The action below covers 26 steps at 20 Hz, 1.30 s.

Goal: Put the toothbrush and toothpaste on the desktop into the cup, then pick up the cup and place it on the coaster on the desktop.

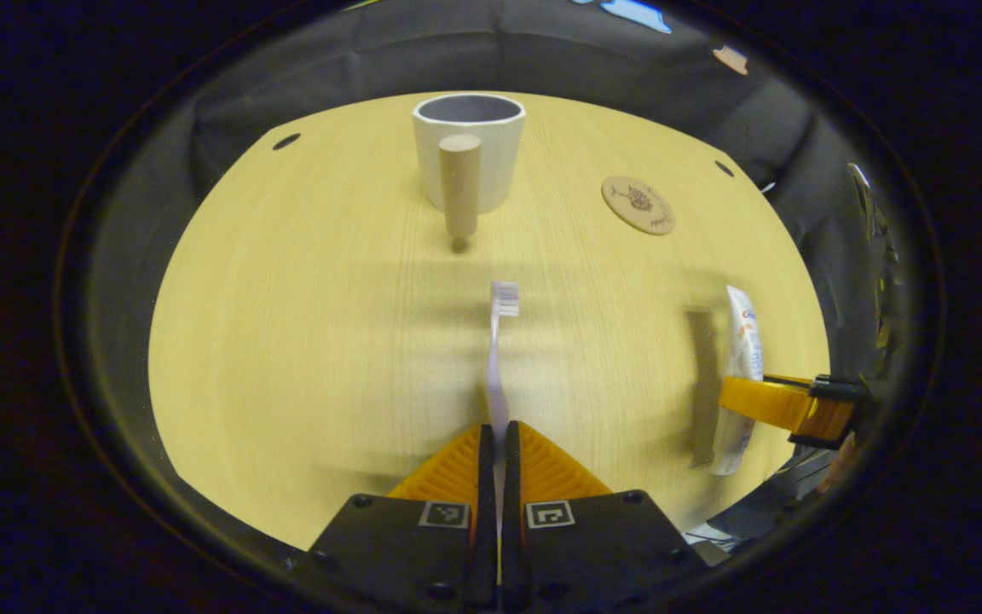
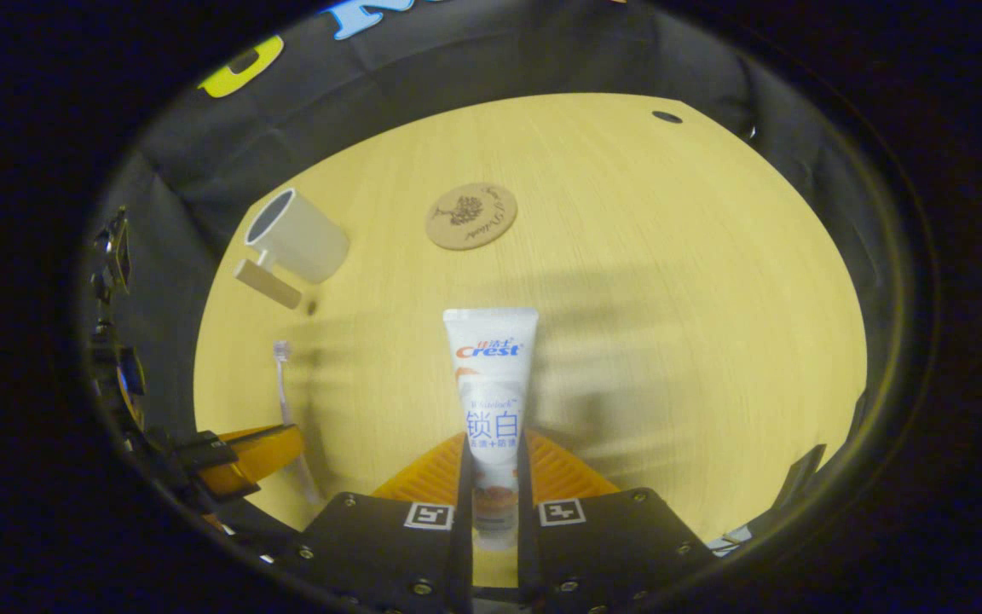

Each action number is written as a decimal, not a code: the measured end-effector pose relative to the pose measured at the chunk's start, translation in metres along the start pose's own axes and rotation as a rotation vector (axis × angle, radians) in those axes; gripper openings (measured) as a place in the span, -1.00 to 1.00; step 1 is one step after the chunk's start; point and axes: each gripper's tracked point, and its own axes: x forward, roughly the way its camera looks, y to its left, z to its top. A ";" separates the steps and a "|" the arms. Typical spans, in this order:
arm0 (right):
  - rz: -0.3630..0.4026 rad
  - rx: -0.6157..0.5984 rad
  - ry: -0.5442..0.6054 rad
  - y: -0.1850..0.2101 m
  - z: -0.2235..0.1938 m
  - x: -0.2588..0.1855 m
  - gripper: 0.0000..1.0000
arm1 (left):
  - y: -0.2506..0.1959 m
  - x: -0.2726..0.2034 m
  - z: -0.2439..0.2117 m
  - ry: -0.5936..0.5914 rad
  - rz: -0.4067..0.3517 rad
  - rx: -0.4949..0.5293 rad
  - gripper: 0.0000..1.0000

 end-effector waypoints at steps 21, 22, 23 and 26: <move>0.193 -0.124 -0.491 0.102 0.119 -0.064 -0.58 | 0.090 -0.157 0.136 -0.697 -0.035 -0.021 -0.80; 0.196 -0.129 -0.512 0.105 0.124 -0.066 -0.58 | 0.088 -0.159 0.146 -0.732 -0.041 -0.013 -0.80; 0.197 -0.132 -0.533 0.107 0.129 -0.068 -0.58 | 0.085 -0.160 0.157 -0.760 -0.046 -0.009 -0.80; 0.199 -0.138 -0.591 0.114 0.146 -0.072 -0.58 | 0.082 -0.165 0.185 -0.846 -0.070 -0.008 -0.81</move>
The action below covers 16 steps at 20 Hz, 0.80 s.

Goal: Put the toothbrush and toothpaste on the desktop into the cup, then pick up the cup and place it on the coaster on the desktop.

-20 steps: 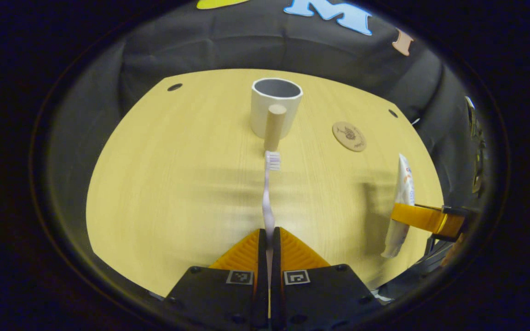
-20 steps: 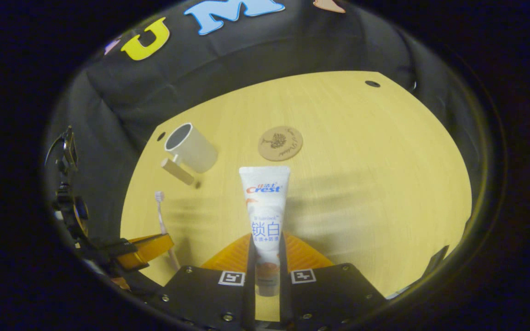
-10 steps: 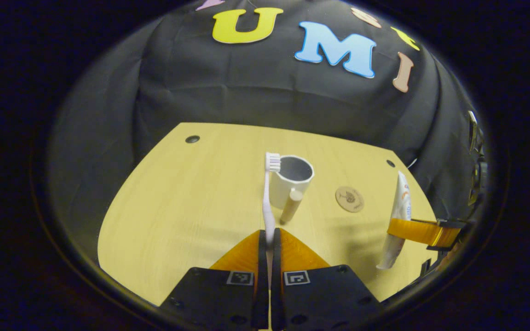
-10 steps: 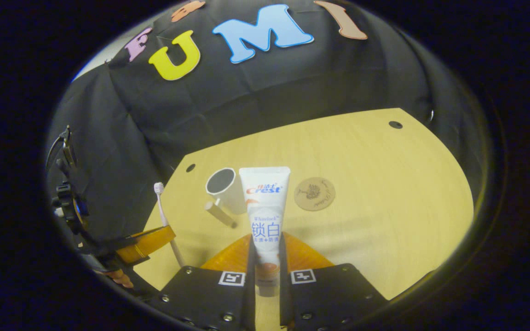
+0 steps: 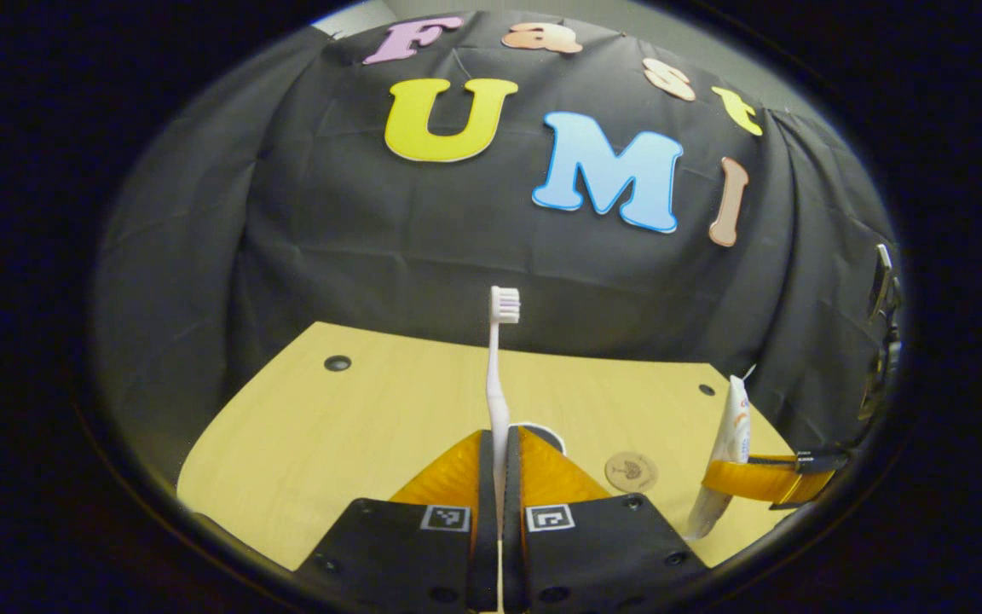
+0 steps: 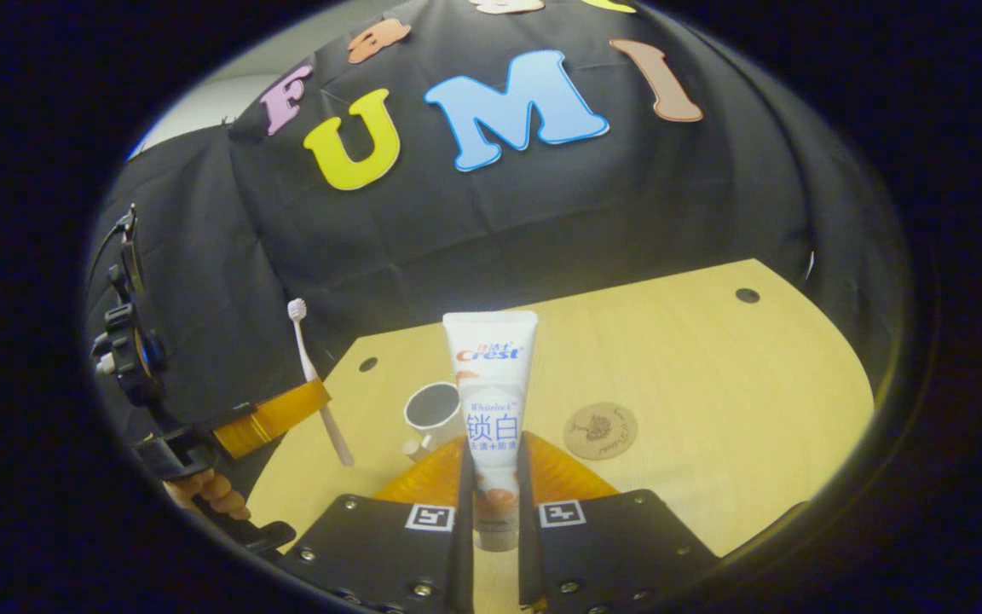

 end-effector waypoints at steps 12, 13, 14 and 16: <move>-0.056 0.007 -0.023 0.003 0.018 0.015 -0.58 | -0.029 0.099 0.040 -0.194 -0.155 0.026 -0.81; -0.068 0.001 -0.016 0.001 0.016 0.014 -0.50 | -0.031 0.108 0.035 -0.182 -0.162 0.025 -0.82; -0.078 -0.004 -0.011 -0.001 0.017 0.013 -0.58 | -0.030 0.115 0.030 -0.171 -0.167 0.021 -0.82; -0.099 -0.009 -0.009 -0.010 0.015 0.012 -0.58 | -0.028 0.128 0.022 -0.151 -0.167 0.009 -0.82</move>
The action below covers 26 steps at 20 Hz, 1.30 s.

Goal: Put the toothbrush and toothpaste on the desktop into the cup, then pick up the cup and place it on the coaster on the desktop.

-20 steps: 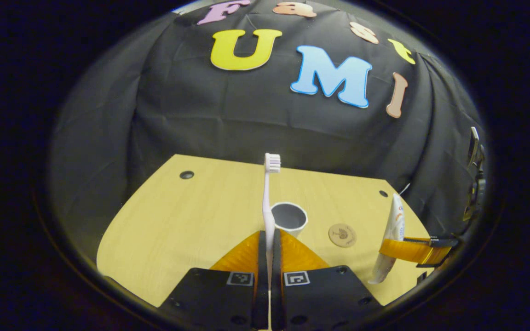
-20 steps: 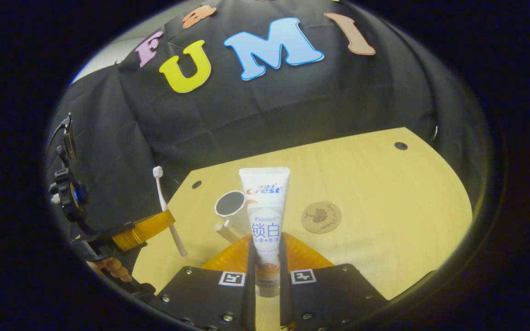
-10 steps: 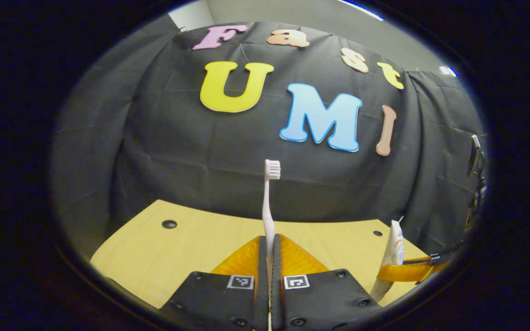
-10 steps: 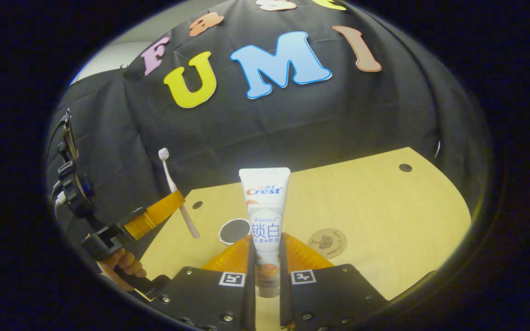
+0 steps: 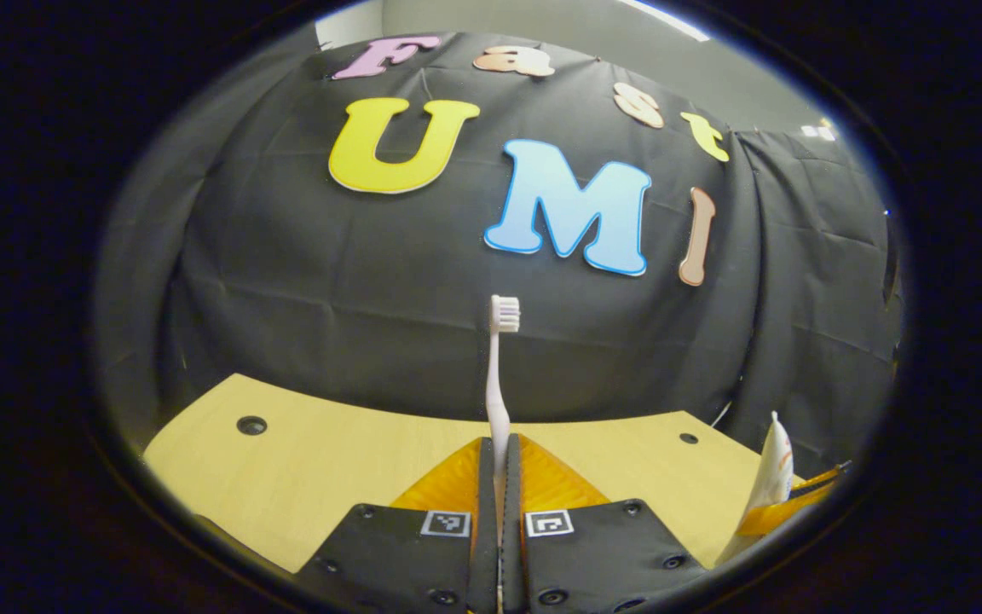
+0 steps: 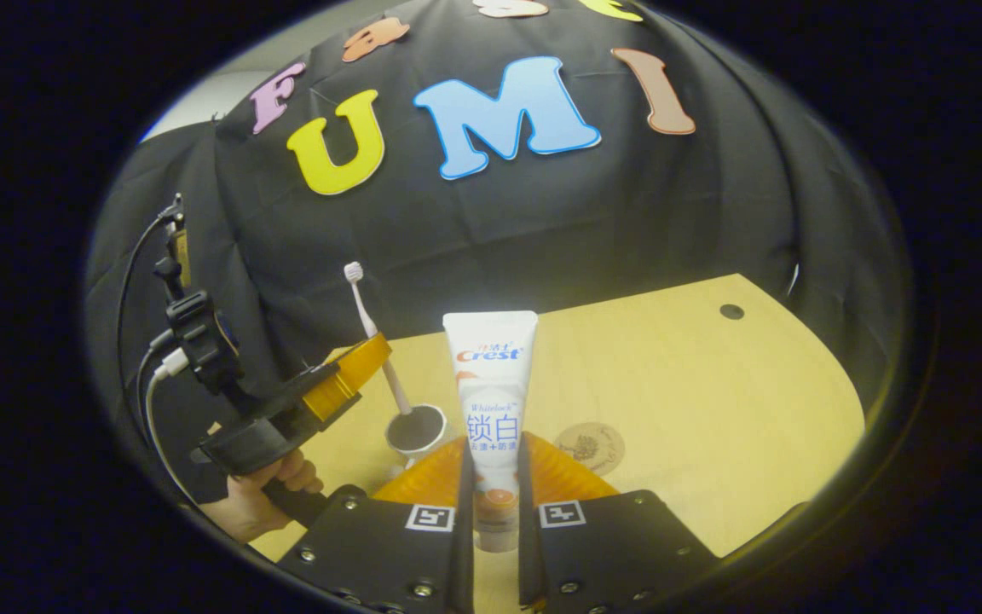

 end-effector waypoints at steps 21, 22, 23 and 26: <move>0.028 0.021 0.066 0.014 -0.014 0.013 -0.58 | 0.021 -0.006 -0.038 0.067 0.031 0.001 0.66; 0.033 0.016 0.064 0.015 -0.011 0.015 -0.58 | 0.022 -0.008 -0.035 0.060 0.035 0.002 0.67; 0.037 0.010 0.061 0.018 -0.008 0.016 -0.58 | 0.022 -0.010 -0.033 0.054 0.034 0.001 0.78; 0.059 -0.005 0.041 0.029 0.005 0.022 -0.58 | 0.022 -0.017 -0.026 0.045 0.033 0.010 0.80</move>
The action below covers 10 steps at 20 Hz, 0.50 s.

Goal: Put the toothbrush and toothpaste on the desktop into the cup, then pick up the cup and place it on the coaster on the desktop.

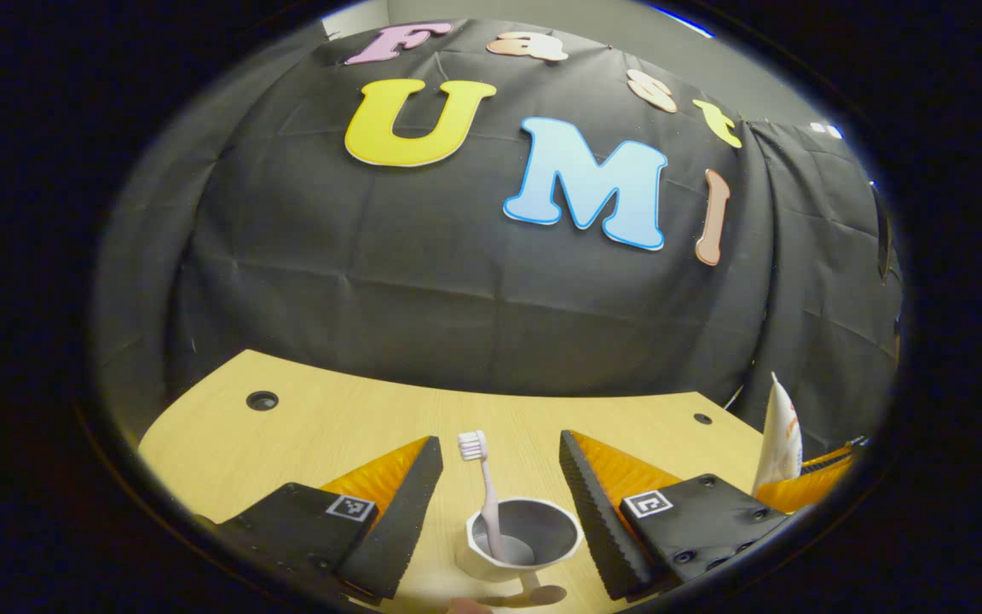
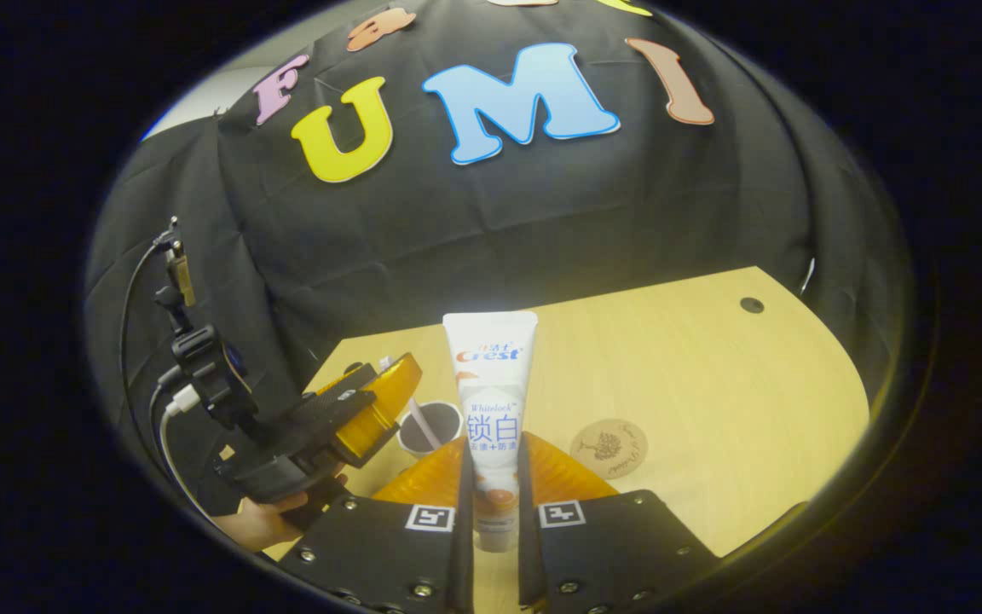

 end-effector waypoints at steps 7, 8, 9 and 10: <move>0.070 -0.028 -0.069 0.035 0.032 0.032 -0.58 | 0.013 -0.030 0.021 -0.035 0.026 0.006 0.80; 0.080 -0.030 -0.072 0.040 0.034 0.036 -0.58 | 0.018 -0.034 0.023 -0.042 0.036 0.001 0.80; 0.090 -0.029 -0.076 0.045 0.035 0.041 -0.58 | 0.023 -0.038 0.024 -0.046 0.044 -0.003 0.81; 0.096 -0.027 -0.079 0.049 0.036 0.046 -0.67 | 0.029 -0.042 0.024 -0.045 0.057 -0.005 0.80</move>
